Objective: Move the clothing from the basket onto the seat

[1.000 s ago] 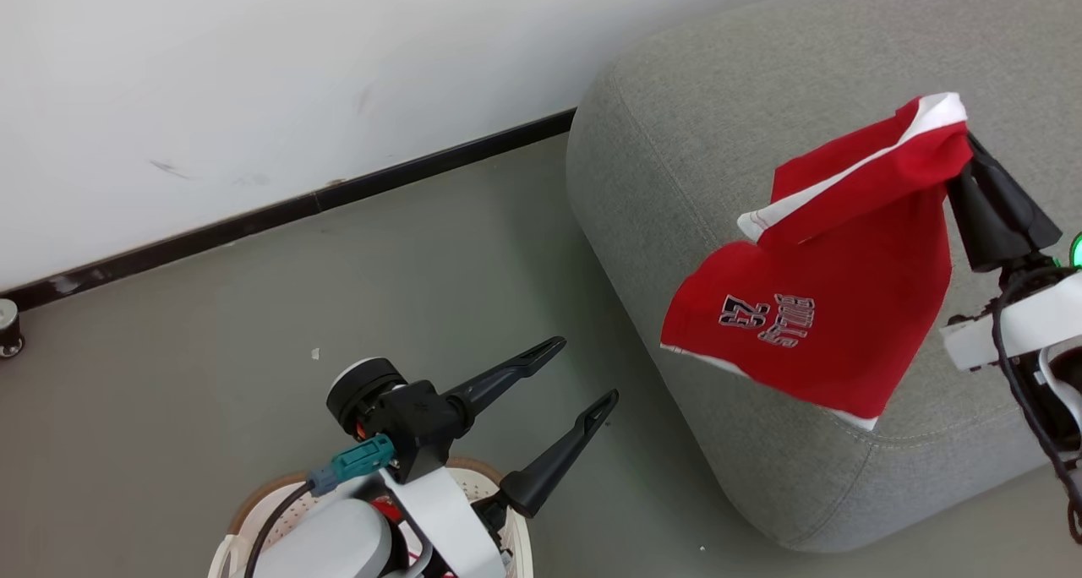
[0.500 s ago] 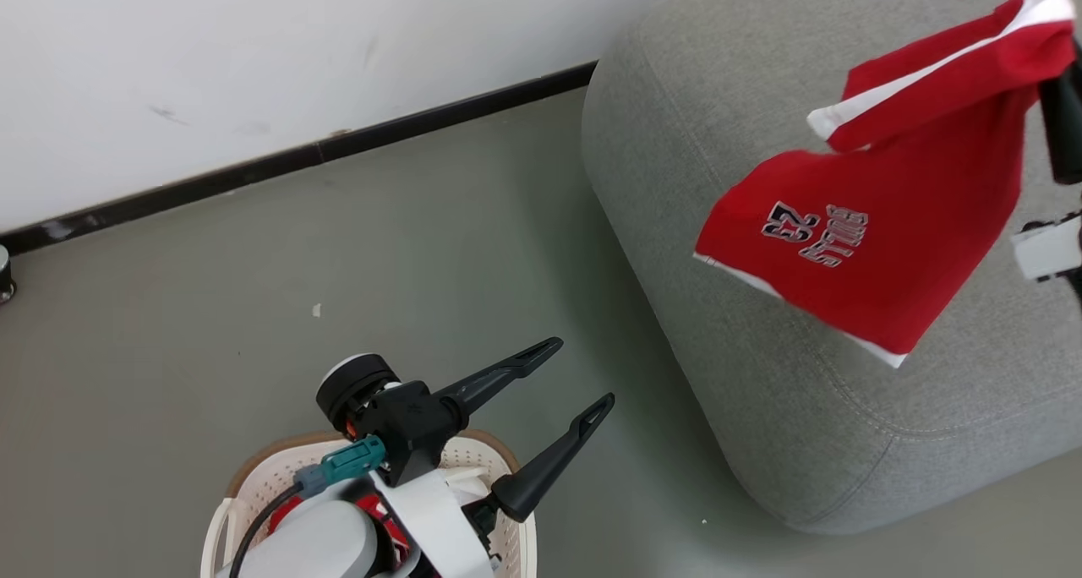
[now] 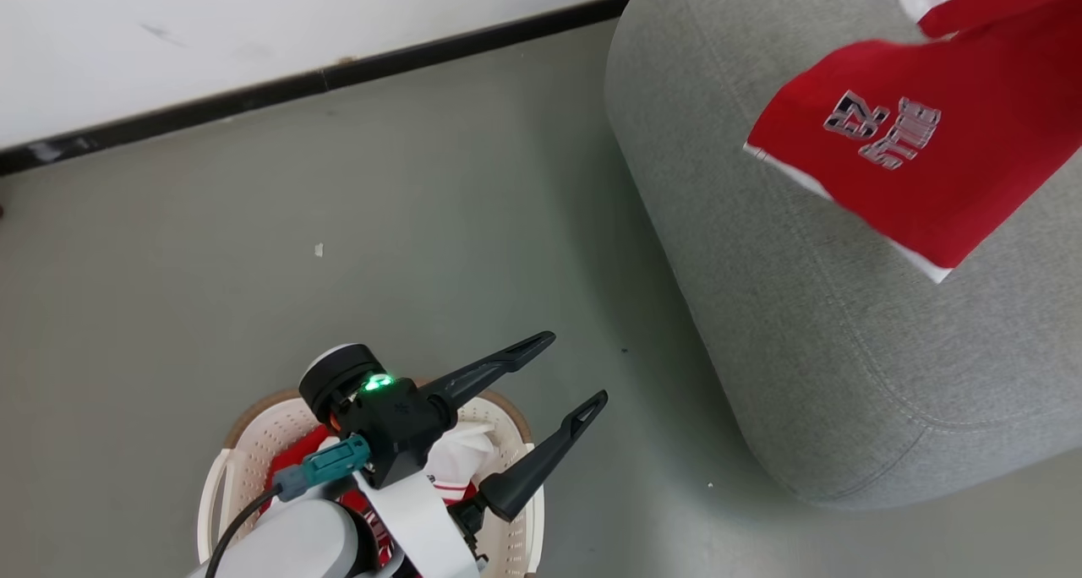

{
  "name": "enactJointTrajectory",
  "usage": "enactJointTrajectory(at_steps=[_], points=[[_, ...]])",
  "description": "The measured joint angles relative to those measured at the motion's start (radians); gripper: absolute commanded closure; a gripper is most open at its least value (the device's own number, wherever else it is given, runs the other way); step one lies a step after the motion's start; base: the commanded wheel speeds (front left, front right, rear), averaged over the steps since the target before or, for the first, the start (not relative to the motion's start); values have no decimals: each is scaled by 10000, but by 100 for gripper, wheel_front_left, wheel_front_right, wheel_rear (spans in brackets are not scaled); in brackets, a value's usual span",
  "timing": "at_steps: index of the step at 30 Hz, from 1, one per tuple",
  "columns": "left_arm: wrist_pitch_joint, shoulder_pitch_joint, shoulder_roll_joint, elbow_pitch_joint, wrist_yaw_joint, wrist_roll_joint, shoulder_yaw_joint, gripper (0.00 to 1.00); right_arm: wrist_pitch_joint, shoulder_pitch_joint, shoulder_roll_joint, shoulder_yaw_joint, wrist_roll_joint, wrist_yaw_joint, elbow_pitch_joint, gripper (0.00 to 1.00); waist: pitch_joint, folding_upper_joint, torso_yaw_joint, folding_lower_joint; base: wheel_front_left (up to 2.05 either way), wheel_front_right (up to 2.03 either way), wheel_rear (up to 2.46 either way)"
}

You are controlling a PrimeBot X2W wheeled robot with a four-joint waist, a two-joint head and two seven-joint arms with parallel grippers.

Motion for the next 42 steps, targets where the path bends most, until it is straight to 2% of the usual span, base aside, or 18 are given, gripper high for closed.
enactJointTrajectory(at_steps=[8, 14, 21, 32, 42], points=[[88, -27, 320, -453, 15, 81, 153, 0, -2, -724, -207, -654, -336, 0, 370, 100, 652, 0, 203, 0, 0, 0, 0], [174, -53, 466, -819, 15, 176, 198, 0, -2, -1488, -696, -1152, -282, 0, 999, 100, 1176, 0, 365, 0, 0, 0, 0], [186, -241, 648, -1154, 15, 270, 324, 0, -4, -1741, -1198, -1964, -736, 0, 1484, 100, 1806, 0, 552, 0, 0, 0, 0], [261, -528, 915, -1499, 13, 360, 385, 0, -2, -1684, -537, -1779, -1035, 0, 2031, 100, 2737, 0, 757, 0, 0, 0, 0], [245, -779, 1191, -1570, 0, 451, 527, 0, -4, -1353, -169, -2021, -1241, 0, 2704, 100, 3374, 0, 899, 0, 0, 0, 0]])
